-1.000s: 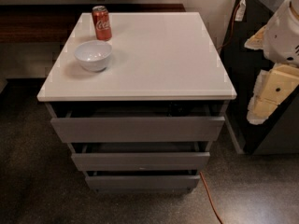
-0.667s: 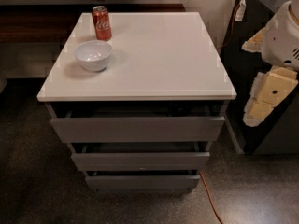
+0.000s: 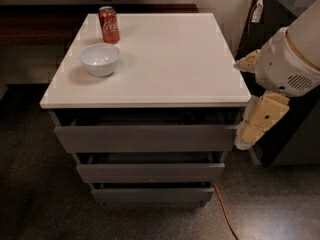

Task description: Pick pepsi can from top drawer and place on counter

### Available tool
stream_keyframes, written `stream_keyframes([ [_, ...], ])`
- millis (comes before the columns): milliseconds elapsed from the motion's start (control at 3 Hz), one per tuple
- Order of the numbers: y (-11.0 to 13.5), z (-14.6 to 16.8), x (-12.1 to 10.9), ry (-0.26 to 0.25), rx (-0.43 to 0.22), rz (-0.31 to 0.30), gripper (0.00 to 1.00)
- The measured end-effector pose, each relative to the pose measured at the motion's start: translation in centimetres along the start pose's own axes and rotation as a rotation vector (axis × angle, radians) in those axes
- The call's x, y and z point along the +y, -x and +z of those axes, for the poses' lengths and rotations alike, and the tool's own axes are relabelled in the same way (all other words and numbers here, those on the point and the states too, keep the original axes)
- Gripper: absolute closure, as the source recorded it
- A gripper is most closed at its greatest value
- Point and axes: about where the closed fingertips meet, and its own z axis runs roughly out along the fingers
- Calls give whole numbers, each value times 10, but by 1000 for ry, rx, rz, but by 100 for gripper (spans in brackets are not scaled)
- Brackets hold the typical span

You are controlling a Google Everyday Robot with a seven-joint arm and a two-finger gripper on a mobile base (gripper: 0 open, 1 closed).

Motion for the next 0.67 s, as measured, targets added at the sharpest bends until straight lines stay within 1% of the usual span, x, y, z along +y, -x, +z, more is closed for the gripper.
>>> stream_keyframes([
  [333,8,21,8,26,-8,-43,0],
  [667,14,46,21,73,22,-130,0],
])
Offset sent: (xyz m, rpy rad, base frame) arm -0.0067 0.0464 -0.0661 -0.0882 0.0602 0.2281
